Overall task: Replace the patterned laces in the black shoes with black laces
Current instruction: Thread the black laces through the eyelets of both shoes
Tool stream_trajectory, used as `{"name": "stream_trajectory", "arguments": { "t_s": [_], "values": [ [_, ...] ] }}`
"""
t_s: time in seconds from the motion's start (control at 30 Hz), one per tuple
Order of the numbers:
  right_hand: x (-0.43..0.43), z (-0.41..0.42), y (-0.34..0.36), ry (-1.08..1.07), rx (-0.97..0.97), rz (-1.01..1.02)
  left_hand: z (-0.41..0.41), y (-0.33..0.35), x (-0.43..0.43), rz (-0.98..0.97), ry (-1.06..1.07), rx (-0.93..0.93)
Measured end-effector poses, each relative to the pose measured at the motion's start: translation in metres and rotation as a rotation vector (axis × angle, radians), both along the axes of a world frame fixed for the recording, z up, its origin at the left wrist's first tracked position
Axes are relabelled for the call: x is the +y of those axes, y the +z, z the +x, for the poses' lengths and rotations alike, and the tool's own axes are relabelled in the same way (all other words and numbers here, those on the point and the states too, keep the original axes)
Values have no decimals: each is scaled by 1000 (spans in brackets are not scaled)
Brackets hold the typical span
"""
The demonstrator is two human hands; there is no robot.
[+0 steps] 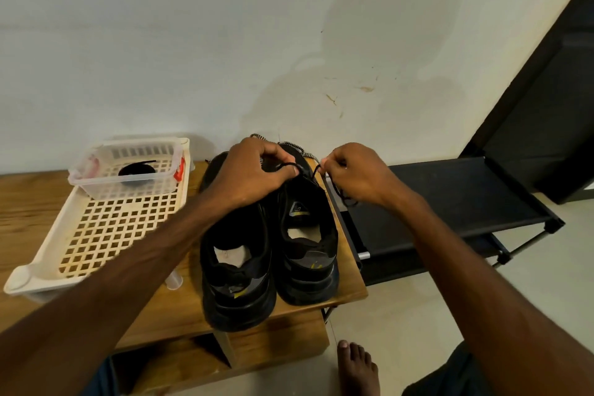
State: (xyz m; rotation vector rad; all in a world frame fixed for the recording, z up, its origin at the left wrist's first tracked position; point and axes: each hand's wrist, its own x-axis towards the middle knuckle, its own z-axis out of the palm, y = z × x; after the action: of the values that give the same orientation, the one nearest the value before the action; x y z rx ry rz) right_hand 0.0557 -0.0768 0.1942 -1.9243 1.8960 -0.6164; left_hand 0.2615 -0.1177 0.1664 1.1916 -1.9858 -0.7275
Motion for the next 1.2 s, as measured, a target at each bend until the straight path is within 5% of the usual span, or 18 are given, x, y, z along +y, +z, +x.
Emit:
{"name": "stream_trajectory", "arguments": {
  "t_s": [0.1, 0.27, 0.33, 0.47, 0.63, 0.9, 0.97, 1.1, 1.2],
  "values": [
    [3, 2, 12, -43, -227, -28, -2, -2, 2, -32, -3, -97],
    [9, -4, 32, -146, -1210, -57, -4, -7, 1, -3, 20, -140],
    [8, -5, 25, -186, -1079, -103, -5, -7, 2, 8, 13, -144],
    [2, -6, 4, -47, -191, -135, -6, -6, 4, 26, 21, -139],
    [-1, 1, -7, 119, 145, 102, -6, -5, 7, 53, 74, -136],
    [-2, 0, 6, 22, 9, 116, -7, -6, 8, 42, 93, -157],
    [0, 0, 17, -61, -166, 75, -7, -5, 8, 22, 78, -169],
    [15, -3, 38, -30, -840, 116, -4, 5, 9, -44, 91, -48],
    [22, -1, 38, 62, -983, 142, -4, 17, 15, -43, 94, 112]
  ]
}}
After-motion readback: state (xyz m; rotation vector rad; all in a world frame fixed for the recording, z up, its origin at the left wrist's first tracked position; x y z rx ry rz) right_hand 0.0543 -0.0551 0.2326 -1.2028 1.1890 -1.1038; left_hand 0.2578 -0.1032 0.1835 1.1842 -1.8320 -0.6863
